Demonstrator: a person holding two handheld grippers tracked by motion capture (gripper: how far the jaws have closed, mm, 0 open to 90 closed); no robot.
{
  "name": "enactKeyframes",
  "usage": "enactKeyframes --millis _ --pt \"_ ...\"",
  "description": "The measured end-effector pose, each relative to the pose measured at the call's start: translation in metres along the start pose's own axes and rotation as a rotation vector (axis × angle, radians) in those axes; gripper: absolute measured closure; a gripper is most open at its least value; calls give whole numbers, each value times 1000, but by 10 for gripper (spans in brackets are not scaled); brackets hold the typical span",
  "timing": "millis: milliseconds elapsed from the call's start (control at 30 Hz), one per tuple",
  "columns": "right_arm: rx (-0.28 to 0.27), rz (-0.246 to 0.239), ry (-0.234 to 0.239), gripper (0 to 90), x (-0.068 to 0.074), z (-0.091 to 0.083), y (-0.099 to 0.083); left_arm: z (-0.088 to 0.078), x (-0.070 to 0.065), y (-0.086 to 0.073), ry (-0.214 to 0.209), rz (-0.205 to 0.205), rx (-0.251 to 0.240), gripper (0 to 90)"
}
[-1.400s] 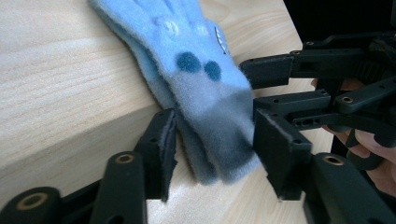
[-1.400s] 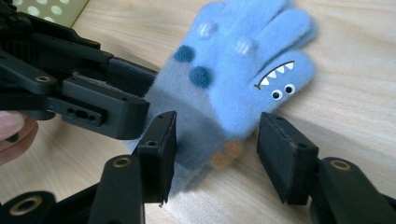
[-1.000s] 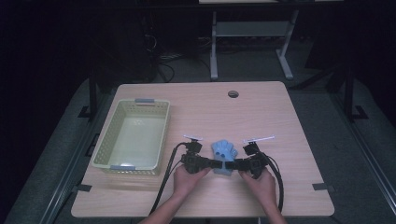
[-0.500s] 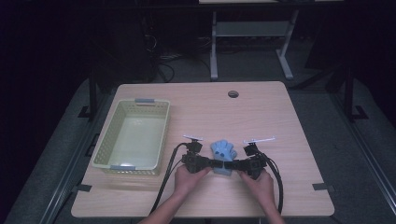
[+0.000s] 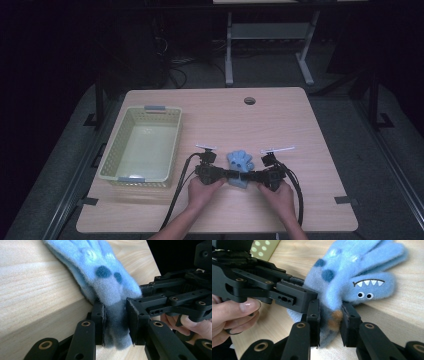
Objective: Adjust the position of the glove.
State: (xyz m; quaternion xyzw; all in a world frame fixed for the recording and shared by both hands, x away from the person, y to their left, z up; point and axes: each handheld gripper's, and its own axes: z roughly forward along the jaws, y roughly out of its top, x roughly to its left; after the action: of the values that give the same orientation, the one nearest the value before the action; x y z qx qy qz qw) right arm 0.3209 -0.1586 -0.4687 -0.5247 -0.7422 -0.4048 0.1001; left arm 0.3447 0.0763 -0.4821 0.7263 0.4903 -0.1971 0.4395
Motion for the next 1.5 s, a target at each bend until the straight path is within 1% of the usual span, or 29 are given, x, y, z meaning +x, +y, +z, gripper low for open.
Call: enactKeyframes --millis 200,267,367,400,533,567,633,700,733,800,833,900,1000,1100,1133,1267,1367,1433,1500 --pt "-6 -17 8 744 1 -2 1 -1 0 1 -15 -7 -7 704" --pt "-7 -18 8 747 2 -3 2 -2 -1 1 -17 0 -11 704" --pt "-8 -24 7 750 3 -5 2 -4 -2 1 -21 0 -10 705" --pt "-10 -15 10 750 4 -6 2 -4 -3 1 -23 -1 -12 705" --pt "-18 -21 18 751 7 -8 4 -8 -6 3 -26 8 -16 705" --pt "-21 -31 16 750 7 -10 4 -9 -7 4 -28 11 -13 705" --pt "-27 -23 21 750 10 -12 5 -11 -10 5 -25 18 -17 705" --pt "-34 -38 23 751 11 -14 6 -13 -13 6 -27 27 -17 704" --pt "-30 -36 21 750 13 -15 7 -14 -14 7 -29 27 -17 704" --pt "-28 -50 24 750 14 -17 8 -16 -16 7 -35 36 -17 704" --pt "-26 -45 26 750 16 -18 9 -17 -16 7 -38 41 -19 704" --pt "-29 -59 26 750 18 -20 10 -20 -17 7 -43 42 -24 705" --pt "-31 -63 25 750 21 -21 12 -22 -18 8 -48 48 -27 704" --pt "-31 -78 28 750 23 -22 13 -25 -19 9 -54 48 -28 705" --pt "-31 -73 27 750 24 -22 14 -26 -19 9 -51 52 -26 705" --pt "-24 -82 29 750 29 -22 17 -30 -20 9 -48 61 -30 705" --pt "-29 -96 29 749 34 -23 20 -38 -22 9 -48 70 -47 705" --pt "-33 -100 34 749 37 -23 21 -41 -22 9 -48 76 -48 705" --pt "-29 -110 34 749 39 -22 22 -44 -22 9 -46 74 -51 705"
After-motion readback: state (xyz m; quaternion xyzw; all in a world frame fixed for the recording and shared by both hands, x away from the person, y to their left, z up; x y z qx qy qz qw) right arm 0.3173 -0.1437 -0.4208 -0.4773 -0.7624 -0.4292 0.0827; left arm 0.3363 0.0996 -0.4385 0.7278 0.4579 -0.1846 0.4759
